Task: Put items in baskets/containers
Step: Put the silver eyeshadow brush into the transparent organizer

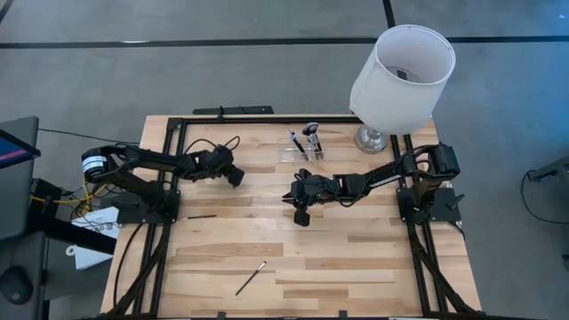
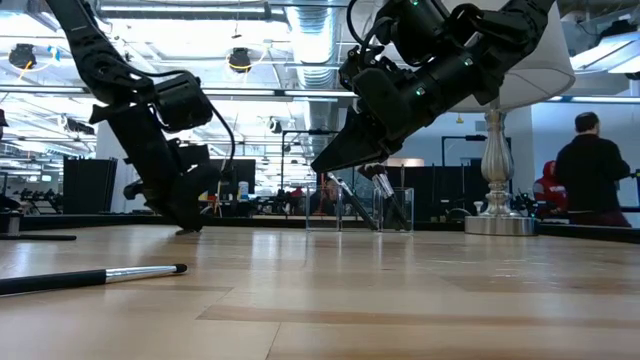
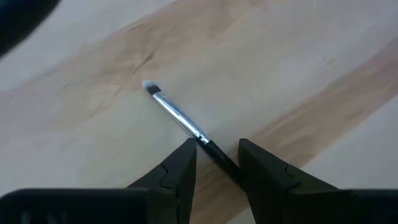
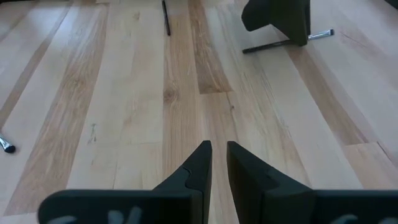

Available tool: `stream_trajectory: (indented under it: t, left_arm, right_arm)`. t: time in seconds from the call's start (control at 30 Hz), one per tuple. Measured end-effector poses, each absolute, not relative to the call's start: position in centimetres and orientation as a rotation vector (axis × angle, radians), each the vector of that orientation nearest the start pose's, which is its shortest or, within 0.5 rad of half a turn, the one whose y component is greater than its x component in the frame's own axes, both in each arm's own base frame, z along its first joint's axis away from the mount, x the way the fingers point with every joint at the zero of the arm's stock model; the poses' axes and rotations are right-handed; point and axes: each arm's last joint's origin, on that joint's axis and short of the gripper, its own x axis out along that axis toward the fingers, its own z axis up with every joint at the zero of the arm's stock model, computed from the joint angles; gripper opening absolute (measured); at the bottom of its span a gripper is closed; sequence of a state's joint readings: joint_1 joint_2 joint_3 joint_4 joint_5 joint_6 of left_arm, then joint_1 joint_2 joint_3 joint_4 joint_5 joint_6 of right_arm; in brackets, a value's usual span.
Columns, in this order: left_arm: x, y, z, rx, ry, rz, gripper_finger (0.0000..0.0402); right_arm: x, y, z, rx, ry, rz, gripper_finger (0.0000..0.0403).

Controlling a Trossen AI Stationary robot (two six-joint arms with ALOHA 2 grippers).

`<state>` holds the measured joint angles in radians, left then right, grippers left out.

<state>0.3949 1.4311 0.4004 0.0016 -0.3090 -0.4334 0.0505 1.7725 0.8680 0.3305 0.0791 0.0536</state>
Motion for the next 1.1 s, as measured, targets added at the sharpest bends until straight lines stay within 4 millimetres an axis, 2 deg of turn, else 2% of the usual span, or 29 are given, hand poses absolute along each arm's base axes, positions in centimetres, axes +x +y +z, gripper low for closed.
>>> stream_trajectory:
  t: [0.37,0.7,0.93,1.1]
  left_arm:
    - [19.0,8.9,10.3,-0.344,0.933,0.806,0.0107]
    - [19.1,8.7,10.3,-0.274,0.957,0.753,0.0014]
    - [19.6,8.1,10.7,-0.200,0.932,0.717,0.0019]
    - [19.7,7.1,12.2,-0.230,0.865,0.600,0.0014]
  right_arm:
    - [35.2,1.6,15.4,0.015,0.572,-0.043,0.0042]
    - [35.2,1.6,15.4,0.015,0.572,-0.043,0.0042]
    - [35.2,1.6,15.4,0.015,0.572,-0.043,0.0042]
    - [35.2,1.6,15.4,0.014,0.572,-0.043,0.0042]
